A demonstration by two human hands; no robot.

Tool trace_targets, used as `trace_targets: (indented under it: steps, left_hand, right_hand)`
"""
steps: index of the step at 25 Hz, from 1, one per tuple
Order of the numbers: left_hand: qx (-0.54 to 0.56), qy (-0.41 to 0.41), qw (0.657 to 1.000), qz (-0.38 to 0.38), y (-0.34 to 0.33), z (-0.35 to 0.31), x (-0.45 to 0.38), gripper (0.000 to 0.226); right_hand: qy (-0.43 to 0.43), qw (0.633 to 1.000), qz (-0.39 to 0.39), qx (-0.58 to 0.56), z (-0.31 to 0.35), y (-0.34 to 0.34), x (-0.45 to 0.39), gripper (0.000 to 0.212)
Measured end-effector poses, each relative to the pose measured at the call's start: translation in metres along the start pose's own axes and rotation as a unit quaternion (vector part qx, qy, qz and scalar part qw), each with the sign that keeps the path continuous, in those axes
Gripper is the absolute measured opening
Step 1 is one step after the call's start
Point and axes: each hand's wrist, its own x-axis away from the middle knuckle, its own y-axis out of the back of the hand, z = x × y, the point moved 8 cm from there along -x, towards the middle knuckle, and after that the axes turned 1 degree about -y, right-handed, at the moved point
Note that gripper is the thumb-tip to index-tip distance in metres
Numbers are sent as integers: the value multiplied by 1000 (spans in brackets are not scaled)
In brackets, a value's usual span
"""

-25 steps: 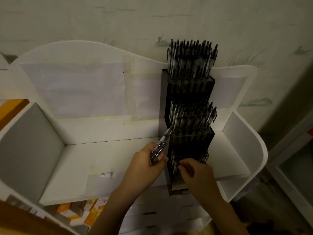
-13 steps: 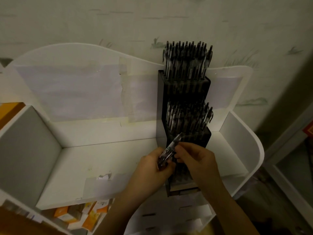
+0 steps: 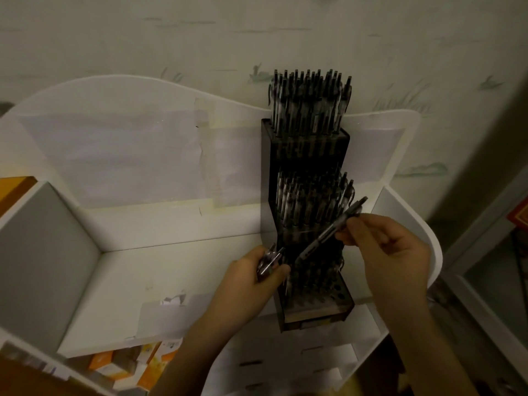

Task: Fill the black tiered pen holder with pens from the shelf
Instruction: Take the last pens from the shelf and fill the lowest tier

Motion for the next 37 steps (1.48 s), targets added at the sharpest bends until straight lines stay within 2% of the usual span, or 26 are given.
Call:
trace_targets:
  steps: [3, 6, 12, 18, 28, 37]
  left_hand:
    - [-4, -3, 1000, -2, 2, -1, -2, 24]
    - [-4, -4, 1000, -7, 3, -1, -3, 24]
    - [-6, -3, 1000, -11, 4, -1, -2, 23]
    - [-7, -10, 1000, -11, 7, -3, 0, 22]
    - [0, -15, 1000, -10, 6, -7, 1, 22]
    - [-3, -14, 1000, -3, 3, -9, 2, 20]
  right_hand:
    - [38, 991, 42, 118, -15, -10, 16, 17]
    - [70, 981, 74, 167, -35, -20, 28, 18]
    - [89, 971, 84, 207, -62, -27, 38, 18]
    - [68, 962, 112, 240, -95, -31, 52, 16]
    - [87, 952, 136, 259, -92, -33, 48, 12]
    - [44, 952, 146, 267, -107, -26, 56, 16]
